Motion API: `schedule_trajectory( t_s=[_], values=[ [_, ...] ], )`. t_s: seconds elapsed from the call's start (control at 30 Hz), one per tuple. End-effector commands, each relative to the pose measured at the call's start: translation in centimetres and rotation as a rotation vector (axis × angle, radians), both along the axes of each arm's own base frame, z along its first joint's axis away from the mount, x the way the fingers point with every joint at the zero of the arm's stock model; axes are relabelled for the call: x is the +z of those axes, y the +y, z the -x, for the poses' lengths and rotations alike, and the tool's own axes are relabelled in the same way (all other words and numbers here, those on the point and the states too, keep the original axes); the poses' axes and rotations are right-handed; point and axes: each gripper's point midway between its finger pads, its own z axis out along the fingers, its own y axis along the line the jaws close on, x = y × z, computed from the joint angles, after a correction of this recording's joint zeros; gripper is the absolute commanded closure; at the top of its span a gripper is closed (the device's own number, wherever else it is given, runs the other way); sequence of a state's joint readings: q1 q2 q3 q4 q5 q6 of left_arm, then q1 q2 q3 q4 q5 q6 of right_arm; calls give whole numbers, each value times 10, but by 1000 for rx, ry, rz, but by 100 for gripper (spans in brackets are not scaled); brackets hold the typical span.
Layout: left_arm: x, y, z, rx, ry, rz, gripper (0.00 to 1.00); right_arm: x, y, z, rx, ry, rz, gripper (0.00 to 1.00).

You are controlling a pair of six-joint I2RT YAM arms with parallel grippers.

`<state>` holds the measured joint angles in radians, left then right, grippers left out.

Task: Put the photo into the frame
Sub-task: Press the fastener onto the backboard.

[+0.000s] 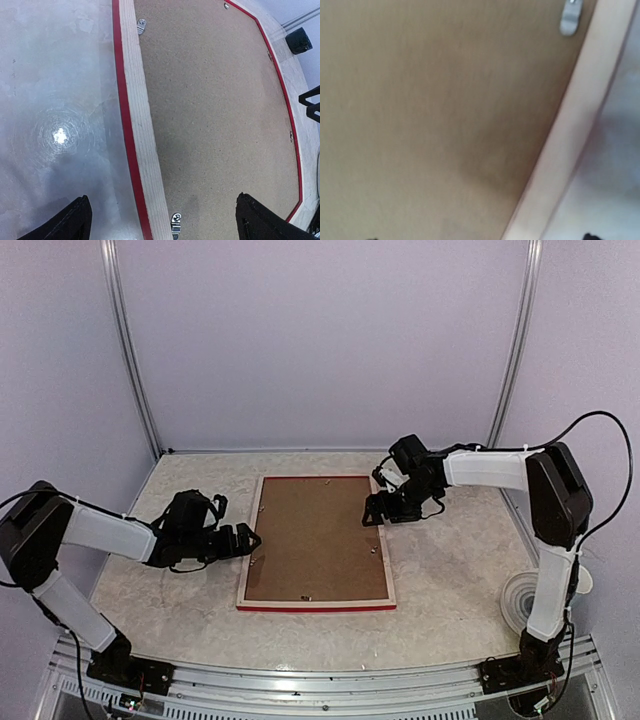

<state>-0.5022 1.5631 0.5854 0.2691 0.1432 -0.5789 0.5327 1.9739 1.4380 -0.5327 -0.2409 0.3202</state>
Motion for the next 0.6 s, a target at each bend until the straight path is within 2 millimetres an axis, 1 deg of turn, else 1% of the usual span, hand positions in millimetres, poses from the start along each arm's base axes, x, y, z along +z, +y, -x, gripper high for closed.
schedule_trajectory(
  t_s=[0.0, 0.1, 0.23, 0.37, 0.57],
  values=[
    [12, 5, 7, -1, -11, -50, 1, 14, 2, 8, 16, -64, 19, 14],
    [14, 6, 11, -1, -13, -65, 1, 13, 0, 11, 14, -79, 43, 18],
    [11, 7, 12, 1, -8, -89, 1, 10, 1, 16, 17, -85, 66, 21],
    [5, 5, 12, 0, 0, -108, 1, 6, 2, 20, 22, -94, 104, 23],
    [-2, -1, 9, -3, 5, -129, 1, 4, 3, 21, 9, -106, 127, 24]
  ],
)
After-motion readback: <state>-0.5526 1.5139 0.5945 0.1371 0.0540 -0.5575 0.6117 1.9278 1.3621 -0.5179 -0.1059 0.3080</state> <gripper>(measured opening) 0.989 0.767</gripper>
